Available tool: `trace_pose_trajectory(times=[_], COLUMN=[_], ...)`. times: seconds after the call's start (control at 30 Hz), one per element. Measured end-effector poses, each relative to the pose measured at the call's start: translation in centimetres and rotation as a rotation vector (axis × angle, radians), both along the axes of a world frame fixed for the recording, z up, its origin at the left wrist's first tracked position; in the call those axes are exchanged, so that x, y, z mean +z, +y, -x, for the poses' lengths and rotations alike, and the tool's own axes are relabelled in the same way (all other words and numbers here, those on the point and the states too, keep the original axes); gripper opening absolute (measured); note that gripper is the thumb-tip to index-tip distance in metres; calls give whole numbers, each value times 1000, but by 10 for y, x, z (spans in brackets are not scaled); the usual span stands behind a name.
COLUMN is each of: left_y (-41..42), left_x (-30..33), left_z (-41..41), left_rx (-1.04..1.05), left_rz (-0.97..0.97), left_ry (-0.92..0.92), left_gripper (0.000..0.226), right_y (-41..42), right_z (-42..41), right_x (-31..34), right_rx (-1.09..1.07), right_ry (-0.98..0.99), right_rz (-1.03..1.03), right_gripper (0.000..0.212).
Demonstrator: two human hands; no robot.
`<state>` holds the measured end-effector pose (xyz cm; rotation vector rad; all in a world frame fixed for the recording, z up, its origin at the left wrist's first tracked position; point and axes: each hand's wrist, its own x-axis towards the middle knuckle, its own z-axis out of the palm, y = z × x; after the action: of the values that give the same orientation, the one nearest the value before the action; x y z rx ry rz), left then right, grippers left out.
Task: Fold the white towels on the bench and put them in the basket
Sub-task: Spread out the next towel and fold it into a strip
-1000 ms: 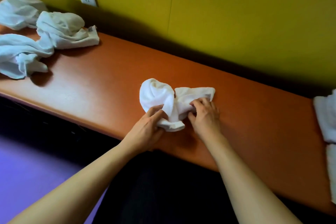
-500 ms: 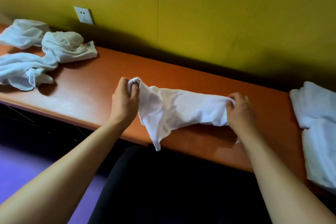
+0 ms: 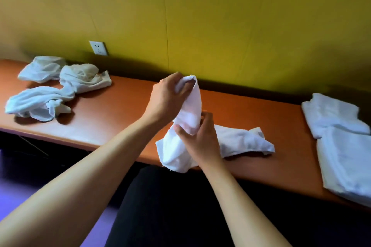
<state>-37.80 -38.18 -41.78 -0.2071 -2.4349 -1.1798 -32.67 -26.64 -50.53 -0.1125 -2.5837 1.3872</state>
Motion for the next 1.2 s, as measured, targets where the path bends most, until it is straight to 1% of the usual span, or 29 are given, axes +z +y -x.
trace_pose_trajectory(times=[0.07,0.1,0.17,0.23,0.3,0.37,0.43,0.47,0.5,0.53,0.57,0.6,0.67,0.73,0.77,0.8,0.83,0.87,0.93,0.97,1.0,1.03,1.07,1.13,1.17,1.2], left_y=[-1,-3,-10,-18,-29,-37,-41,-39,-34,-27,-18,-7,13,25,27,26,23,21,18,19,19,20,20,18,16,14], left_x=[7,9,13,16,15,8,-2,-5,-7,-8,-7,-5,-7,-13,-17,-20,-21,-20,-14,-10,-6,0,5,16,21,25], left_z=[-7,-10,-13,-12,-9,-4,-2,-6,-12,-18,-27,-38,-56,-64,-64,-62,-59,-56,-50,-48,-45,-43,-40,-35,-33,-32], left_rx=[-51,-68,-53,26,110,180,227,211,146,22,-121,-258,-446,-505,-492,-456,-411,-366,-295,-254,-207,-173,-157,-147,-135,-118], left_rz=[40,49,41,42,66,128,256,340,422,485,519,515,459,361,327,308,299,289,223,177,134,101,83,84,95,97], left_ry=[21,26,28,47,50,47,29,9,15,60,119,163,143,50,47,78,123,152,155,138,124,118,118,116,115,114], left_gripper=[28,21,12,18,23,24,25,32,47,62,71,75,80,84,77,62,47,39,35,35,36,38,40,42,42,40], right_y=[4,10,30,57,84,103,111,111,108,104,99,93,82,75,74,74,74,75,78,80,81,83,83,85,86,88], right_z=[1,2,5,8,7,5,10,13,17,22,27,32,39,40,40,37,33,27,15,8,2,-4,-9,-14,-16,-18], right_x=[2,2,1,1,3,12,24,32,40,48,56,62,74,82,84,88,91,93,92,87,81,74,66,50,44,40], right_rx=[-100,-114,-95,-25,56,74,60,66,83,101,111,99,25,-21,-18,-4,17,50,154,189,213,233,241,175,103,19], right_ry=[28,23,24,-3,-65,-97,-54,-32,-22,-25,-40,-62,-119,-230,-289,-344,-381,-397,-341,-270,-204,-155,-130,-98,-71,-37], right_rz=[-63,-94,-78,-68,-69,-5,25,52,79,107,138,175,312,518,621,718,789,838,844,816,730,576,377,-40,-185,-287], right_gripper=[39,28,18,13,19,37,52,56,59,60,59,52,32,25,22,20,23,26,22,26,37,45,45,28,21,21])
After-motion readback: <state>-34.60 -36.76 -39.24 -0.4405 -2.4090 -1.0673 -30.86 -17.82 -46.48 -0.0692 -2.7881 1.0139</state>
